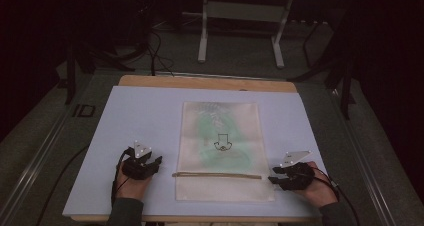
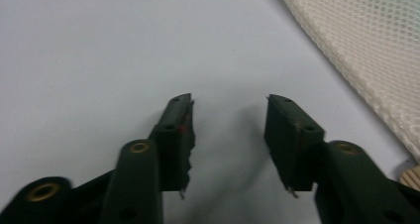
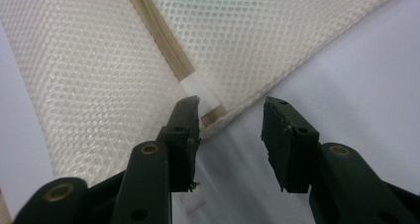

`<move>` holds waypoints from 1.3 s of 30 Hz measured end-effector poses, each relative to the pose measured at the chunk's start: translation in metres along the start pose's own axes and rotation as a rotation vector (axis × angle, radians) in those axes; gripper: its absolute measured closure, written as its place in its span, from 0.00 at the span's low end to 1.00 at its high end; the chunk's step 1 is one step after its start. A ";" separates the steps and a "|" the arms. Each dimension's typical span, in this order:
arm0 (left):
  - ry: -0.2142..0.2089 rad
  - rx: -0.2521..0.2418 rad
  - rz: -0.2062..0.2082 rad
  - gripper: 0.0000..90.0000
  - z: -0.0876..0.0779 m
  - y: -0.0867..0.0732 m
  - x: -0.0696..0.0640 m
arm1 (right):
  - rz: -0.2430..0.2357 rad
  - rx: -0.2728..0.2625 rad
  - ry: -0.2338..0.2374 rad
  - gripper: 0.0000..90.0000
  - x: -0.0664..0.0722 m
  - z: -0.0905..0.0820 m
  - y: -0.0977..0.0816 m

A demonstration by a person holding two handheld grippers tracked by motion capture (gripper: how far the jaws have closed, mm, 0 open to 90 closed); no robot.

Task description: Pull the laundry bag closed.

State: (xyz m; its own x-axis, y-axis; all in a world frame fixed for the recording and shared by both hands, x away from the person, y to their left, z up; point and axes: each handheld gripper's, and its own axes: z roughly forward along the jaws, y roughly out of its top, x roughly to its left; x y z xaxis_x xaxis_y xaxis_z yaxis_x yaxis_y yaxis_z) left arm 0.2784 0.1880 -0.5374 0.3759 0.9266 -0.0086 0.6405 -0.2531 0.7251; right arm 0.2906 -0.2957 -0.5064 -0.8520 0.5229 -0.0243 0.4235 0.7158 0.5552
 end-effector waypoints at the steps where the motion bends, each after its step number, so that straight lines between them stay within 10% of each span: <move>1: -0.002 -0.004 0.001 0.61 0.000 0.000 0.000 | -0.007 0.008 -0.004 0.65 0.000 0.000 0.000; 39: -0.087 -0.015 0.023 0.61 -0.004 0.001 -0.004 | -0.161 0.086 0.028 0.66 0.019 0.014 0.048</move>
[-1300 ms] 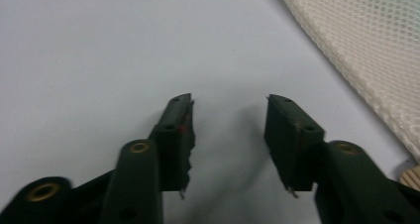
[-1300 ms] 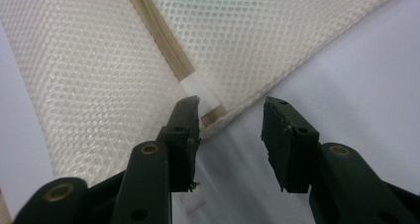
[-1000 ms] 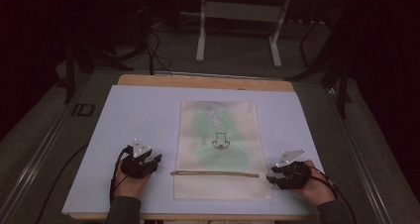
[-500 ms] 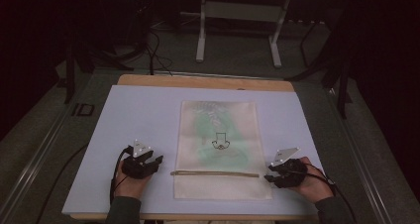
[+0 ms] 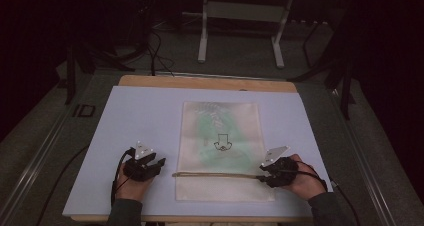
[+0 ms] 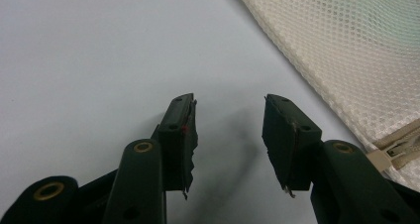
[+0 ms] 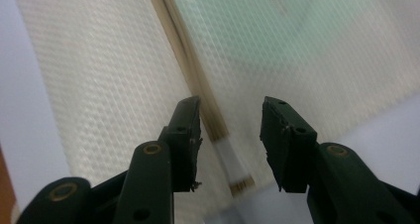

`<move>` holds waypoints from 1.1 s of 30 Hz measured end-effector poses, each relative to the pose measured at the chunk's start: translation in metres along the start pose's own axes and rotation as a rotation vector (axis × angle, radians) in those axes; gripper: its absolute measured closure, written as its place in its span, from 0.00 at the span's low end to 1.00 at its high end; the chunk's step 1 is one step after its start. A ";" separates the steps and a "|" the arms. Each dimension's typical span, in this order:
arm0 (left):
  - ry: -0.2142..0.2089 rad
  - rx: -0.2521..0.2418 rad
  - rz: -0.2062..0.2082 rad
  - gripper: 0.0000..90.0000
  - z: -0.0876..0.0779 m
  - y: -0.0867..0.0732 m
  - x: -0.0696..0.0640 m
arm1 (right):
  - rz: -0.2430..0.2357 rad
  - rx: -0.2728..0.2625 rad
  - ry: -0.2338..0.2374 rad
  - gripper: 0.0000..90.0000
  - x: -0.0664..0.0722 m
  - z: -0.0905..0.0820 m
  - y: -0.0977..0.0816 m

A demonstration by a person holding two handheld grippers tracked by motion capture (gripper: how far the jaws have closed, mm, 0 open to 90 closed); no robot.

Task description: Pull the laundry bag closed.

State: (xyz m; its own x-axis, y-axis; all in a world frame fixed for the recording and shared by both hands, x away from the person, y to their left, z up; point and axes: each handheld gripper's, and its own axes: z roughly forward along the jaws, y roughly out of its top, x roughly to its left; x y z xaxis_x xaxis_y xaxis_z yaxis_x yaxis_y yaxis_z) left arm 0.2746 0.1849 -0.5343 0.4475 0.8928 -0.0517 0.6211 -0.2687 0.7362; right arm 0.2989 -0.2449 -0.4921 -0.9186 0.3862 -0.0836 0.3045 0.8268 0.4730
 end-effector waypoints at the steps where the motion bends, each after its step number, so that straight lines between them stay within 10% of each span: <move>1: -0.002 -0.002 -0.002 0.61 0.000 0.000 0.000 | -0.014 -0.005 0.009 0.65 0.001 0.002 0.005; 33: 0.000 0.000 -0.006 0.61 0.000 0.000 0.000 | -0.146 -0.077 0.129 0.64 0.025 0.032 0.078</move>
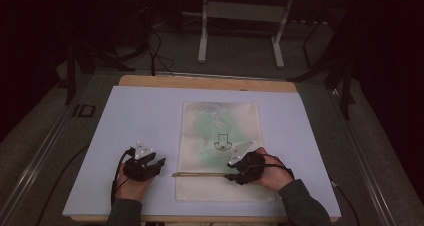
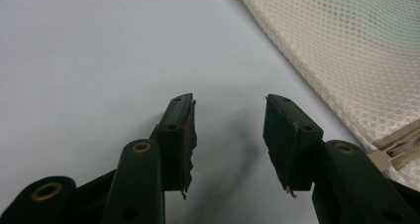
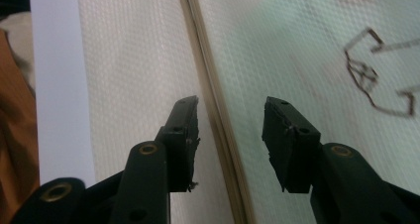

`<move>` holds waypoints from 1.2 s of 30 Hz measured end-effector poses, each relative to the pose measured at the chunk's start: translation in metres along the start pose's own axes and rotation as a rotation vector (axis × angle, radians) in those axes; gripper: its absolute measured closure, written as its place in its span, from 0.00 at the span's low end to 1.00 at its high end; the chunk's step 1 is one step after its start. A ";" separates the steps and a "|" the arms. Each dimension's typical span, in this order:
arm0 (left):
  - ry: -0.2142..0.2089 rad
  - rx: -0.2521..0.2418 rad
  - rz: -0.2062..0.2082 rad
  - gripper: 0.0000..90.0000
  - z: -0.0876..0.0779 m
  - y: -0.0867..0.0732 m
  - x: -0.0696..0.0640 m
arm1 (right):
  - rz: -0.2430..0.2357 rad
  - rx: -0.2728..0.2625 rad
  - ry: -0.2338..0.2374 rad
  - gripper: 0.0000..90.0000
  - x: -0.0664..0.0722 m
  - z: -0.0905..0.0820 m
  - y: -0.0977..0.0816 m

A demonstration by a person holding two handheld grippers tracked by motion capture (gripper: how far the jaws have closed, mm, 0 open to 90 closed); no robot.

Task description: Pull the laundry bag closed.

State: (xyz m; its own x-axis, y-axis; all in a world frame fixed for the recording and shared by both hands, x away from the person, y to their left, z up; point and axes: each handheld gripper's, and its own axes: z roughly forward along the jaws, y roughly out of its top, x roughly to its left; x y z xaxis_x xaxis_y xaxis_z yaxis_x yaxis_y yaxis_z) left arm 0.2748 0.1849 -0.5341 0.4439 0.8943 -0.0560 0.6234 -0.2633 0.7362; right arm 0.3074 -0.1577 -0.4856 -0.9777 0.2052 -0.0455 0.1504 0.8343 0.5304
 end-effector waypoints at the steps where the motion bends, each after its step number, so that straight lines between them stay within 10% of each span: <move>1: 0.000 0.001 0.000 0.61 0.000 0.000 0.000 | -0.002 -0.005 0.004 0.63 0.000 0.003 0.002; 36: 0.009 -0.008 -0.012 0.60 -0.002 -0.001 0.005 | -0.103 -0.070 0.108 0.78 0.024 0.073 0.076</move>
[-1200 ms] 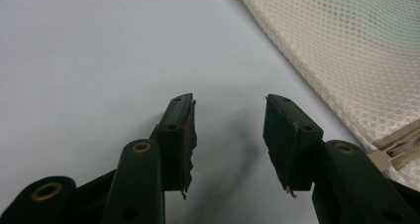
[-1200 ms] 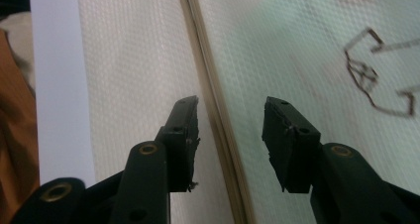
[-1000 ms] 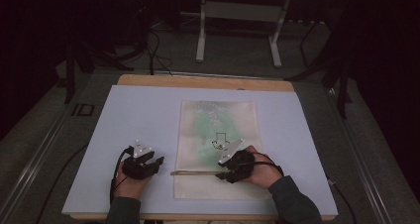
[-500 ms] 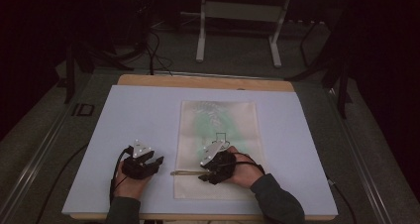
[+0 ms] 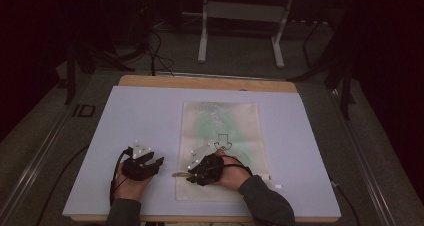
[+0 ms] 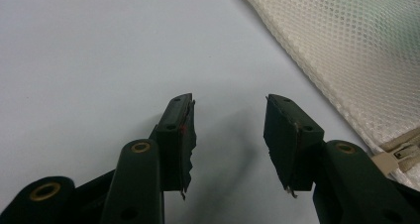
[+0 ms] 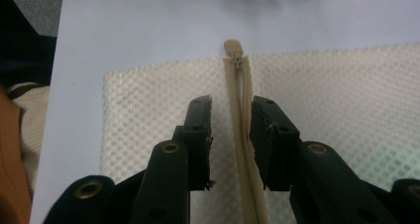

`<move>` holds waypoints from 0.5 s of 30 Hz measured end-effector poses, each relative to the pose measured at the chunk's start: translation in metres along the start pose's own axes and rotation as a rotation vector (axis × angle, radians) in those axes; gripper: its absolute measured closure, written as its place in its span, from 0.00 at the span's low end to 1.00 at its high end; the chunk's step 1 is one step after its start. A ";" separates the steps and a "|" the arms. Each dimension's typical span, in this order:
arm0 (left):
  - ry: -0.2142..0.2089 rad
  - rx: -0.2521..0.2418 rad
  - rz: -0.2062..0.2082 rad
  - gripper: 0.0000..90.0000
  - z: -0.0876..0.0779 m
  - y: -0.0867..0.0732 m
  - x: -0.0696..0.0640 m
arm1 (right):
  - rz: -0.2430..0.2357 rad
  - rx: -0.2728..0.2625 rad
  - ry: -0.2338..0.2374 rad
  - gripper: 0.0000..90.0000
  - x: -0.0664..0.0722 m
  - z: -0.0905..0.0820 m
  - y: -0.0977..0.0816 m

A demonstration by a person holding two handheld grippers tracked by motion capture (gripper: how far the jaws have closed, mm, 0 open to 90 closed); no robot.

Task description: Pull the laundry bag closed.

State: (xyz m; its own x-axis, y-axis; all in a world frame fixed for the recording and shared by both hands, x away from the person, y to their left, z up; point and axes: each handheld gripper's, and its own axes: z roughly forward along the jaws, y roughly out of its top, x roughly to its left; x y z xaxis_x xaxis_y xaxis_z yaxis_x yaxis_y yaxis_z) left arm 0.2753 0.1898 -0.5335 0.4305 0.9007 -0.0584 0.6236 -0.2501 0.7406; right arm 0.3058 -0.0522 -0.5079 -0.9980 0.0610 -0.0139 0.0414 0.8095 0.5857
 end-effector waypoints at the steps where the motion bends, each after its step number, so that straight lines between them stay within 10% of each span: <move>1: 0.001 0.001 0.000 0.60 0.000 0.000 0.000 | -0.003 0.001 -0.001 0.78 0.000 0.000 0.001; 15: 0.000 0.005 0.001 0.60 0.000 0.000 0.001 | -0.004 -0.024 -0.008 0.79 -0.003 0.014 0.014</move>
State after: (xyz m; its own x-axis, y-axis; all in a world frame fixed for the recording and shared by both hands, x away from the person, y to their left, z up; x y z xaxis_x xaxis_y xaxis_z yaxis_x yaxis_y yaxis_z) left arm 0.2757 0.1905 -0.5338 0.4312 0.9004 -0.0580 0.6265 -0.2525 0.7374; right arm 0.3098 -0.0328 -0.5110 -0.9978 0.0623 -0.0229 0.0358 0.7953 0.6052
